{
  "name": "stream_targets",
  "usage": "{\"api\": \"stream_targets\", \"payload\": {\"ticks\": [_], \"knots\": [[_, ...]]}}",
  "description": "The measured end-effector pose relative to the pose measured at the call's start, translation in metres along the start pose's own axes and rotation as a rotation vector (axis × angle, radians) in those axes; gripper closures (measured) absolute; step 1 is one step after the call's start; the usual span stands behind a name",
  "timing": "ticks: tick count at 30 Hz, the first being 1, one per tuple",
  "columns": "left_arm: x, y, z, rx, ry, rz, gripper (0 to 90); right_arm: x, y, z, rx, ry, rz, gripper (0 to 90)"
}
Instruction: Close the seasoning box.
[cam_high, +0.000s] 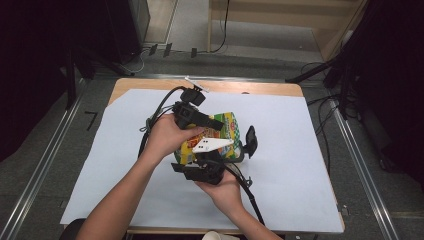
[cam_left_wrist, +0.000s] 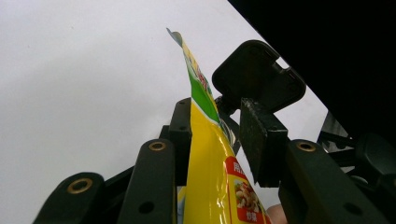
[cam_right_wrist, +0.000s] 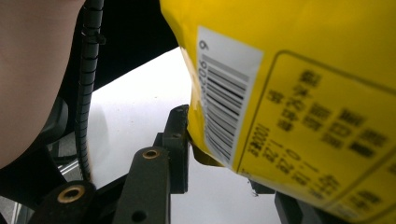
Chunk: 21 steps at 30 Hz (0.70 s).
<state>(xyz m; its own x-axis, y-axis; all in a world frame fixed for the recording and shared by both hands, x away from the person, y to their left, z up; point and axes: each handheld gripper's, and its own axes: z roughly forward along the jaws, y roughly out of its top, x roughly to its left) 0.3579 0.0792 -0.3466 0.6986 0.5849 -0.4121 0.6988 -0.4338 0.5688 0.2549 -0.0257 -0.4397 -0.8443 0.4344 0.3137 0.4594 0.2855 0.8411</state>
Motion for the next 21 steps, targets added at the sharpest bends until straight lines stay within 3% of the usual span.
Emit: {"api": "stream_targets", "payload": {"ticks": [21], "knots": [[-0.0021,-0.0001,-0.0003,0.000,0.007,0.008,67.7,0.0003,-0.0006,0.0003,-0.004,-0.003,0.001,67.1]]}}
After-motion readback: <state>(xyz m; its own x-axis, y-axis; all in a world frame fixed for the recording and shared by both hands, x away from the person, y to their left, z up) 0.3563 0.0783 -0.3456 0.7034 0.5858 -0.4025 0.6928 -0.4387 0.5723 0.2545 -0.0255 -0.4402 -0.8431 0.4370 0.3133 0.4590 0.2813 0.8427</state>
